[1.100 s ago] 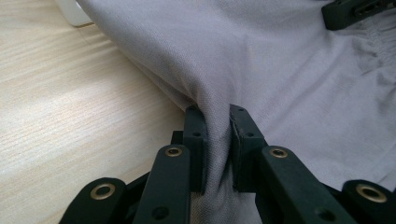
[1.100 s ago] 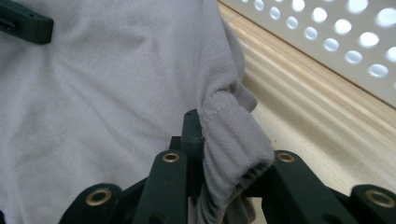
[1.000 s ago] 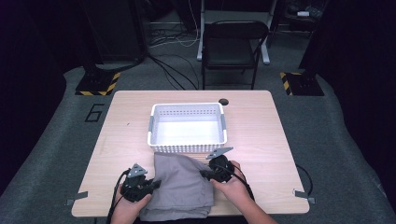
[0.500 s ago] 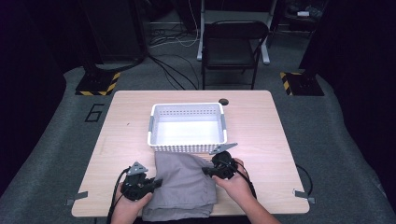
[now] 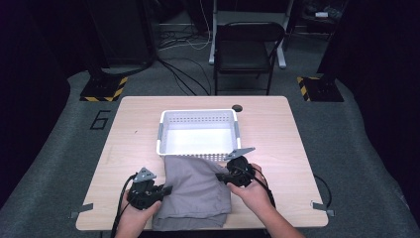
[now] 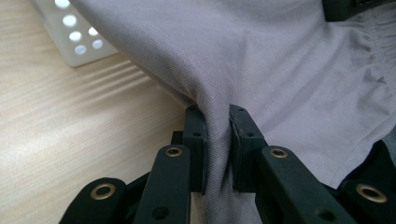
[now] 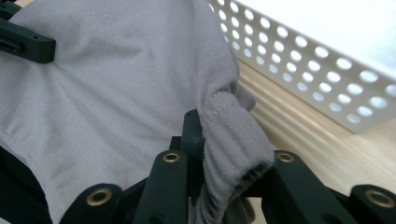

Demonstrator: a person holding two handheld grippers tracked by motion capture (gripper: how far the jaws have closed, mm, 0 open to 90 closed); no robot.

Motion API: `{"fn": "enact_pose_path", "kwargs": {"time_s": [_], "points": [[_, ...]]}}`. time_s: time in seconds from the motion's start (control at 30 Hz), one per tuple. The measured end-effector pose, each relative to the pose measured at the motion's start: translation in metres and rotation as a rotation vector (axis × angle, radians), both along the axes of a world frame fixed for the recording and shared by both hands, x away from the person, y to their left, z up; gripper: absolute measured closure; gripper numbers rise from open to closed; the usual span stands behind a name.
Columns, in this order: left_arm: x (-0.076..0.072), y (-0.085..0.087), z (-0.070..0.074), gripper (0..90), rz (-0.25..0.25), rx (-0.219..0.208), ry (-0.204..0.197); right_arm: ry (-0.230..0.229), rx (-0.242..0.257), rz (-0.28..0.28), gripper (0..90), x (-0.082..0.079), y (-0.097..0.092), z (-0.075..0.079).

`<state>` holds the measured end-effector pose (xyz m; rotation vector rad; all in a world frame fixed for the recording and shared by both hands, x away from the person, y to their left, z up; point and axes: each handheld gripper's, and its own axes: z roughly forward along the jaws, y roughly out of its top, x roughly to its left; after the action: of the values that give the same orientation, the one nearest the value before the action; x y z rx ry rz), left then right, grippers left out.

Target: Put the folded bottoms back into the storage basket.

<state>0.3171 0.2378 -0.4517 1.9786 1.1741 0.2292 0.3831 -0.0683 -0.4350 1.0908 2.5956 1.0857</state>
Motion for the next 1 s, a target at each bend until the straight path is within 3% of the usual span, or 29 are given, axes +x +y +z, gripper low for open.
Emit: {"fn": "enact_pose_path", "kwargs": {"time_s": [0.1, 0.13, 0.17, 0.4, 0.73, 0.87, 0.93, 1.0], "points": [[0.001, -0.002, 0.007, 79.2, -0.015, 0.007, -0.002, -0.016, -0.006, 0.015, 76.3, 0.0, -0.001, 0.006], [0.001, -0.002, 0.009, 79.2, -0.016, 0.005, -0.004, -0.002, -0.001, 0.002, 76.3, -0.001, 0.0, 0.01], [0.002, -0.002, 0.012, 79.2, -0.029, 0.008, 0.0, -0.024, -0.004, 0.02, 76.2, 0.0, -0.001, 0.01], [0.003, -0.005, 0.033, 79.2, -0.045, 0.007, -0.023, -0.012, 0.013, 0.023, 76.2, 0.0, -0.005, 0.031], [0.009, -0.005, 0.066, 79.2, -0.071, 0.02, -0.067, -0.045, 0.049, 0.037, 76.3, 0.003, -0.01, 0.065], [0.013, -0.006, 0.073, 79.2, -0.071, 0.017, -0.071, -0.053, 0.053, 0.036, 76.3, 0.008, -0.012, 0.075], [0.015, -0.006, 0.075, 79.2, -0.067, 0.014, -0.075, -0.03, 0.053, 0.016, 76.3, 0.009, -0.012, 0.077], [0.017, -0.006, 0.075, 79.2, -0.069, 0.018, -0.072, -0.048, 0.048, 0.024, 76.3, 0.012, -0.013, 0.078]]}}
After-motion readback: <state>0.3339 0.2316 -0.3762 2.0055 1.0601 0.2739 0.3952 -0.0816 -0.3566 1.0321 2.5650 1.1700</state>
